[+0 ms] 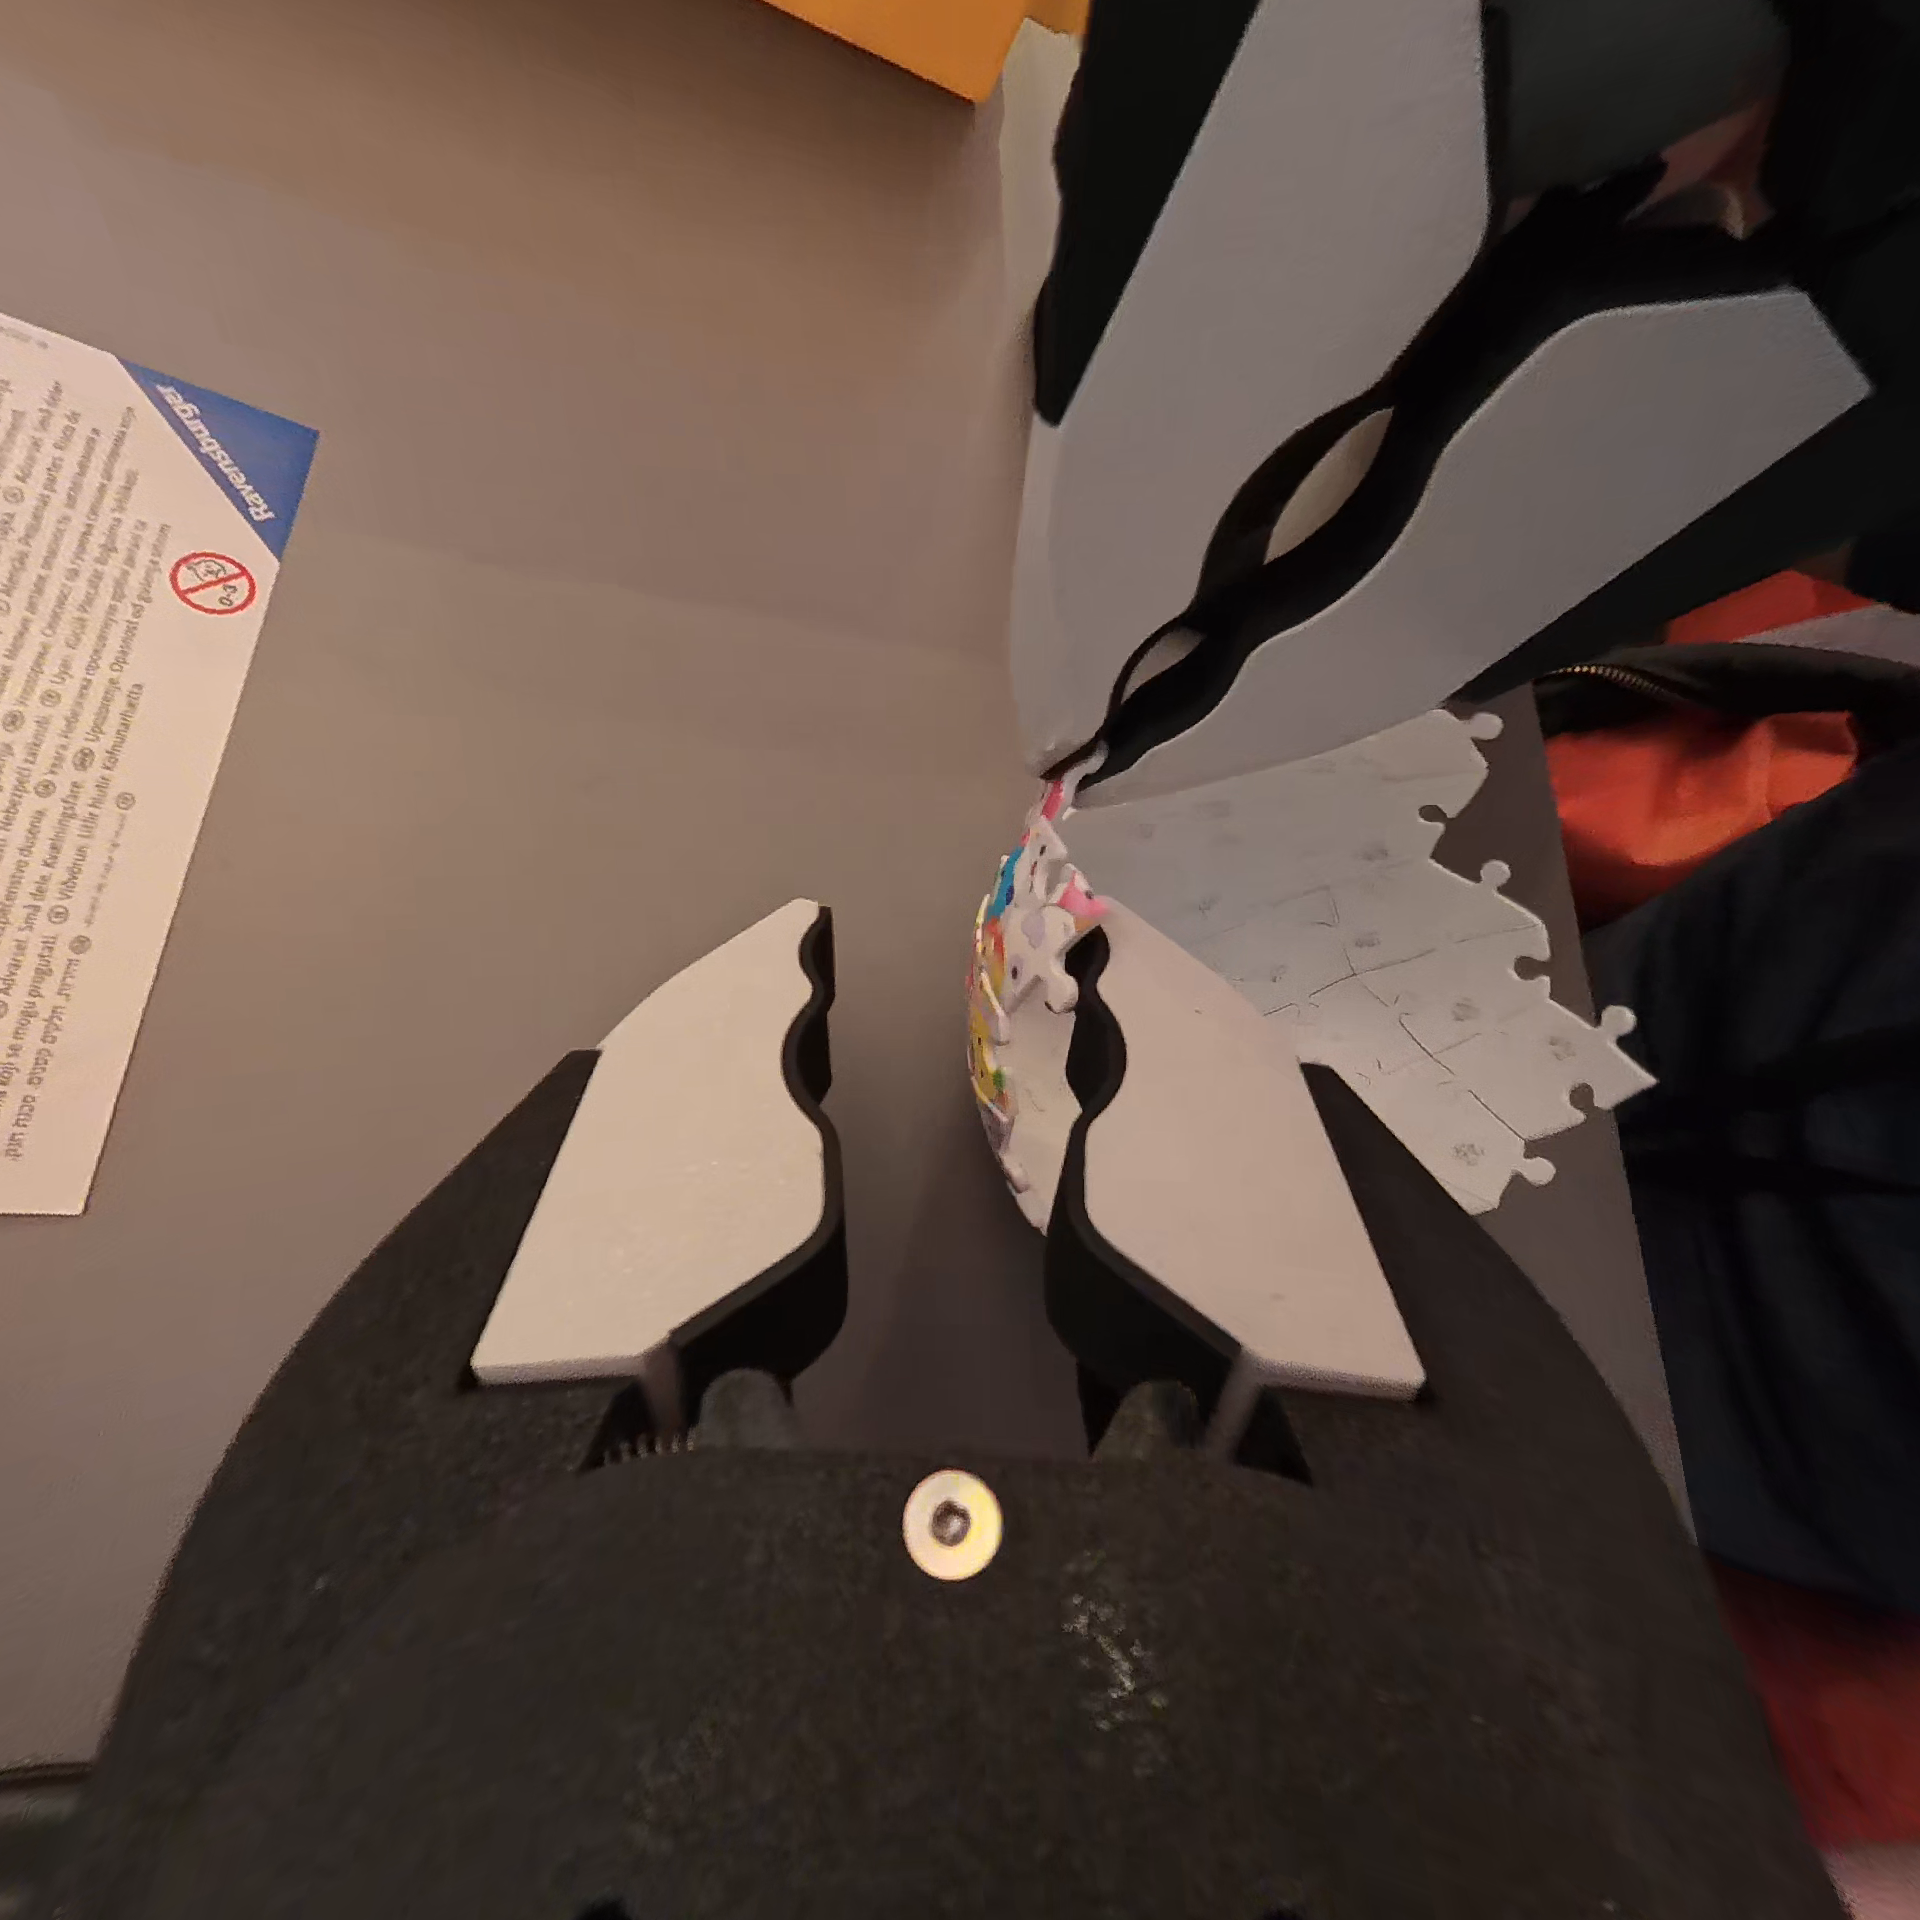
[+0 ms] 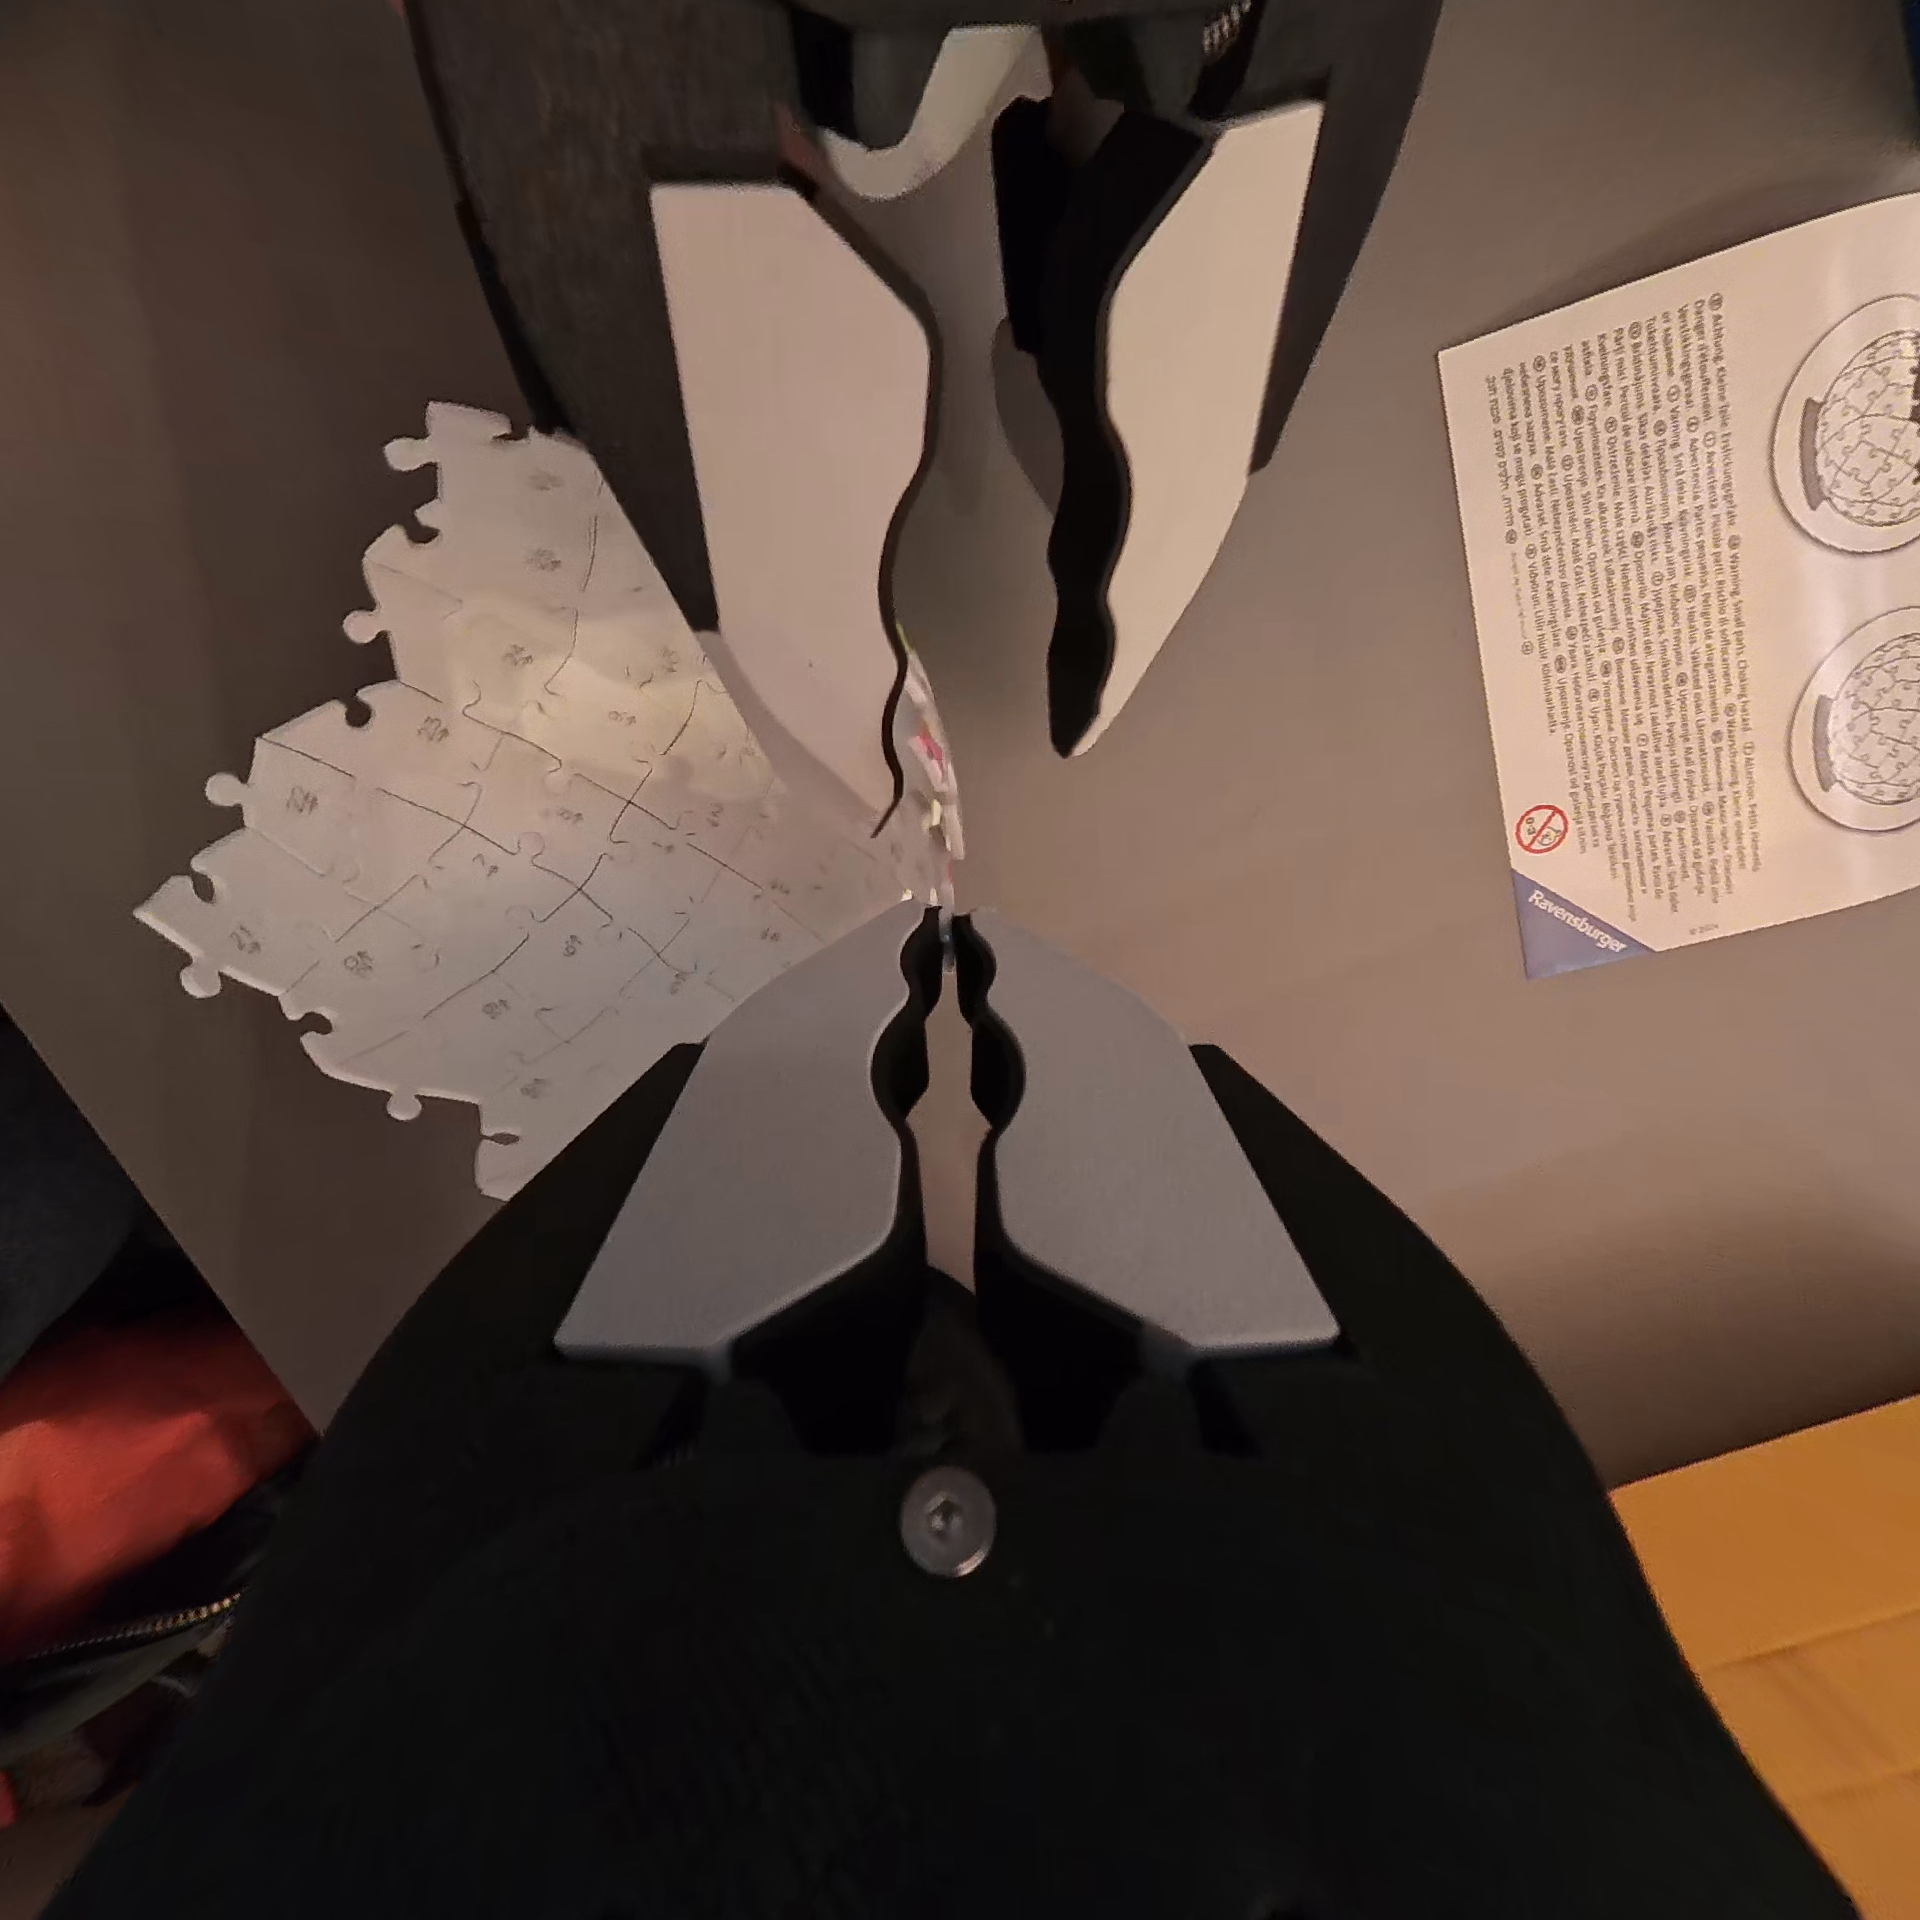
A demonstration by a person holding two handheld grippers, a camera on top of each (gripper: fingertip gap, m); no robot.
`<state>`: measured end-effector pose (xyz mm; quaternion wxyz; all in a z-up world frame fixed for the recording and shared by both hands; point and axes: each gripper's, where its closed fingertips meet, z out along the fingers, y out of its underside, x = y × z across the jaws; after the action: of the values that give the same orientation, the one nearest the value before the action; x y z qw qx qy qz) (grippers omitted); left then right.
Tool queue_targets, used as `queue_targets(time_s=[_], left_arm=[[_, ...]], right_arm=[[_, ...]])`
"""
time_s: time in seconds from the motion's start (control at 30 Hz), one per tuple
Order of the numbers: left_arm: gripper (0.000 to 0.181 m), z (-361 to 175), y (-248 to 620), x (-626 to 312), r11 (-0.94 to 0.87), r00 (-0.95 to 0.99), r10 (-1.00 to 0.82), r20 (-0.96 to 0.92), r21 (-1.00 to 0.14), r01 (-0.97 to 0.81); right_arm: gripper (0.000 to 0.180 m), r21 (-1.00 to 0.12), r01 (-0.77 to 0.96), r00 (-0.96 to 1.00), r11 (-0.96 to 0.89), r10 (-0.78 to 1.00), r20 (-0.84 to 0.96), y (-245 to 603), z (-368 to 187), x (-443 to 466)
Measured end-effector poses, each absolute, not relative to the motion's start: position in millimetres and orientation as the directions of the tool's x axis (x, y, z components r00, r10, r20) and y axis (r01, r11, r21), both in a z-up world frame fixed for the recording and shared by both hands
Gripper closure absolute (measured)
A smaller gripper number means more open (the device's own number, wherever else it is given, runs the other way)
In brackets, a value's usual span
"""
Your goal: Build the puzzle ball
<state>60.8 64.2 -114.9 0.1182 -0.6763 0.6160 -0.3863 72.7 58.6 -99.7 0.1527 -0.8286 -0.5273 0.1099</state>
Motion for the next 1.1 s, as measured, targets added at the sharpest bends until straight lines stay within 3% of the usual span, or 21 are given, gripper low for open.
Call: queue_targets(time_s=[0.33, 0.87, 1.1], left_arm=[[0.140, -120, 69, 62, -0.189, 0.044, -0.966, 0.255, -0.579, -0.793], [0.148, -112, 69, 58, -0.253, 0.056, -0.940, 0.335, -0.580, -0.774], [0.143, -111, 67, 56, -0.279, 0.070, -0.927, 0.368, -0.553, -0.785]], right_arm=[[0.177, -0.345, 0.820, 0.481, -0.456, 0.876, -0.015, 59, -101, 78], [0.176, -0.376, 0.801, 0.466, -0.466, 0.879, -0.097, 57, -99, 76], [0.176, -0.391, 0.790, 0.461, -0.473, 0.878, -0.129, 56, -96, 74]])
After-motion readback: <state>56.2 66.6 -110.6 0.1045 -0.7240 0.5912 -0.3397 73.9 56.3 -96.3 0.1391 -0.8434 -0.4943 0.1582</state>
